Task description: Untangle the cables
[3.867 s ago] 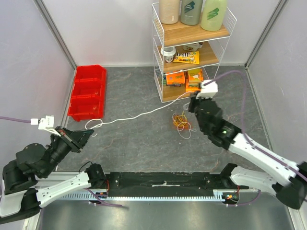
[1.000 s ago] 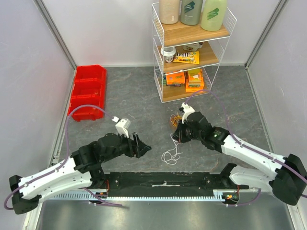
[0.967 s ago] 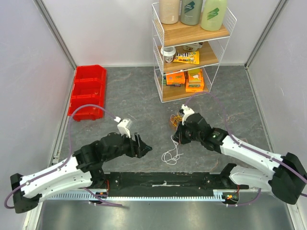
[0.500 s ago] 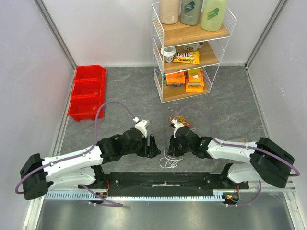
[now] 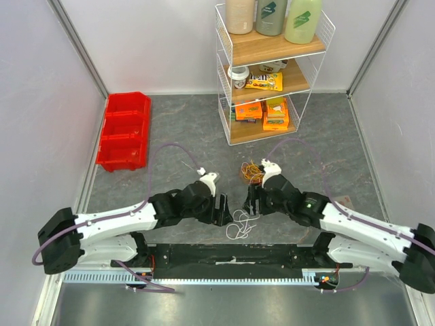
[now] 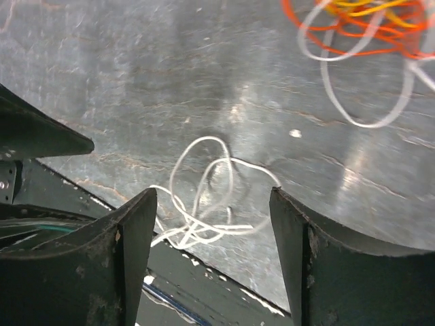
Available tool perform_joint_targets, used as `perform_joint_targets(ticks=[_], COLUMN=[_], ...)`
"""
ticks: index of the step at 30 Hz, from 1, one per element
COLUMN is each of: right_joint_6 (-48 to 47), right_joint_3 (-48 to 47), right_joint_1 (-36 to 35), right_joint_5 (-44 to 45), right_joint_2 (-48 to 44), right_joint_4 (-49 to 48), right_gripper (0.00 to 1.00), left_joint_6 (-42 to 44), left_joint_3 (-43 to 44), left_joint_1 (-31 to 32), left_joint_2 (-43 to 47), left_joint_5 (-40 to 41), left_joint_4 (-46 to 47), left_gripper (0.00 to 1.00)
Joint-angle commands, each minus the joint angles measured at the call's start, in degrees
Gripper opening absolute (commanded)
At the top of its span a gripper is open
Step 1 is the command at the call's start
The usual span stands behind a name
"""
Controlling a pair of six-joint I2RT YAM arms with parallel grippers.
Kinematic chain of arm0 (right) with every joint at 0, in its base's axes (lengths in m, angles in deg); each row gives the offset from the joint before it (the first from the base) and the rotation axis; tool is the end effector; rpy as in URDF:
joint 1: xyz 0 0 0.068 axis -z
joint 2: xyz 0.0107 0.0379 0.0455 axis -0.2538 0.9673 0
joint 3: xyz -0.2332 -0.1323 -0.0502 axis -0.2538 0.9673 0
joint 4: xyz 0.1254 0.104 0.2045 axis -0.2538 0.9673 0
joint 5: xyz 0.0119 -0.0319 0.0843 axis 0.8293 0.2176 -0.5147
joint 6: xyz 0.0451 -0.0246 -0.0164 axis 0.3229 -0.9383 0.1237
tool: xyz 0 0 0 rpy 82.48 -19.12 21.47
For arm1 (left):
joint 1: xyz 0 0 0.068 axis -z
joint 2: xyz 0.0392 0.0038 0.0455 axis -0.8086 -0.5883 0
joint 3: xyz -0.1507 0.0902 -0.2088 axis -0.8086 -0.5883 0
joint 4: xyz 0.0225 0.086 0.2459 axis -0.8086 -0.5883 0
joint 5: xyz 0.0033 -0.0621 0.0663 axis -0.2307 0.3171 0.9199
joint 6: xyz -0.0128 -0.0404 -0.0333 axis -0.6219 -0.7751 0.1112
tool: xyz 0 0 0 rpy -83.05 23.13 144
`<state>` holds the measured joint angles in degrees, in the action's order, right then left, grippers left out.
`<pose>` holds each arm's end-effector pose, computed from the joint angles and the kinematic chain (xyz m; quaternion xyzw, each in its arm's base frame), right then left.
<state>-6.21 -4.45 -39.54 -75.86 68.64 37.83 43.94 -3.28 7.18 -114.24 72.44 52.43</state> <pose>0.1240 0.1661 0.2180 -0.0590 0.9142 0.2713 0.2953 0.1063 -0.1943 0.2096 0.1320 0.9039 -0.3303 0.2374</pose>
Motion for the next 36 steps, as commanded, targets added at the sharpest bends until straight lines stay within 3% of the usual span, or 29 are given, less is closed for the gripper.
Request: perform_joint_targets(ticks=[1, 4, 9, 15, 20, 24, 29, 32, 36], right_joint_6=[4.9, 8.5, 9.0, 5.7, 4.3, 4.9, 5.1, 5.0, 4.9], right_joint_3=[-3.6, -4.3, -2.8, -5.8, -7.4, -5.5, -3.2, -2.7, -2.0], right_joint_1=[0.0, 0.0, 0.0, 0.0, 0.0, 0.1, 0.0, -0.1, 0.1], right_joint_5=[14.0, 20.2, 21.7, 22.3, 21.9, 21.9, 20.3, 19.5, 18.9], right_joint_2=[-10.0, -20.6, -39.7, -40.8, -39.0, -40.5, -39.2, -37.7, -36.9], right_joint_4=[13.9, 20.6, 20.9, 22.6, 24.9, 23.9, 21.0, 19.9, 19.5], right_gripper=[0.76, 0.77, 0.8, 0.81, 0.81, 0.81, 0.81, 0.81, 0.81], left_joint_6=[7.7, 18.5, 35.1, 44.6, 44.9, 44.0, 41.0, 37.5, 33.1], left_joint_3=[5.5, 8.4, 16.9, 25.6, 25.7, 23.5, 22.3, 21.8, 17.9], left_joint_1=[3.6, 5.8, 8.0, 9.6, 10.6, 11.9, 15.4, 16.8, 16.8], left_joint_2=[-5.4, -9.0, -20.0, -34.0, -36.7, -35.8, -36.1, -35.6, -28.4], left_joint_5=[2.8, 3.1, -2.4, -5.1, -8.1, -5.7, 6.1, 17.6, 26.1], left_joint_4=[1.0, 3.2, -0.7, -6.2, -5.6, -5.7, -8.5, -8.9, -5.0], left_gripper=[0.85, 0.86, 0.87, 0.79, 0.71, 0.68, 0.53, 0.36, 0.19])
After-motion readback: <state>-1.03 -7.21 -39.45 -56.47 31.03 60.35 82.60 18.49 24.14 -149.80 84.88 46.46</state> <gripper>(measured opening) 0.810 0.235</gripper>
